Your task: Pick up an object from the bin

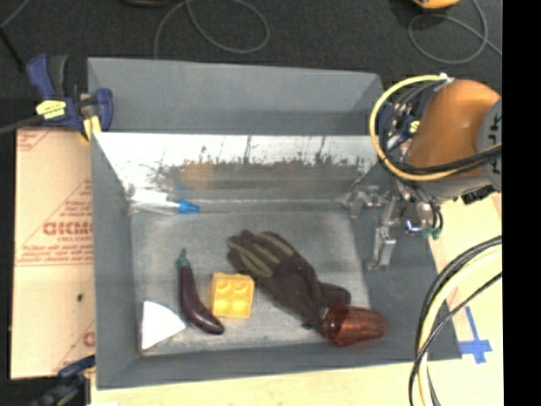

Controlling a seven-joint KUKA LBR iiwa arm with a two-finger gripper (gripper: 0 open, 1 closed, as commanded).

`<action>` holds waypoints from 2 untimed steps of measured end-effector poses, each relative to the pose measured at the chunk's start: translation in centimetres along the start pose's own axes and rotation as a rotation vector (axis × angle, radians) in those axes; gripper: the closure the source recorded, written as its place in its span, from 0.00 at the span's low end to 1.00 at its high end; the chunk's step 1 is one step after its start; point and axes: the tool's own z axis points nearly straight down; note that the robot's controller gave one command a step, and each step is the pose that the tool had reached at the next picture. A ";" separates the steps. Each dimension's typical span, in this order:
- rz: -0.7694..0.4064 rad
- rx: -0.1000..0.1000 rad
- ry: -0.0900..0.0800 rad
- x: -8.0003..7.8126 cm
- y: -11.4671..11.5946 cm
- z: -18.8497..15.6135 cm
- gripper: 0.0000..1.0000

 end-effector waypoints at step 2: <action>-0.030 0.003 -0.008 3.7 5.0 2.7 0.00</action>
Offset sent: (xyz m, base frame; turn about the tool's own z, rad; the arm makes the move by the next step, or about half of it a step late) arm -0.0610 0.0856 -0.0476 -0.0524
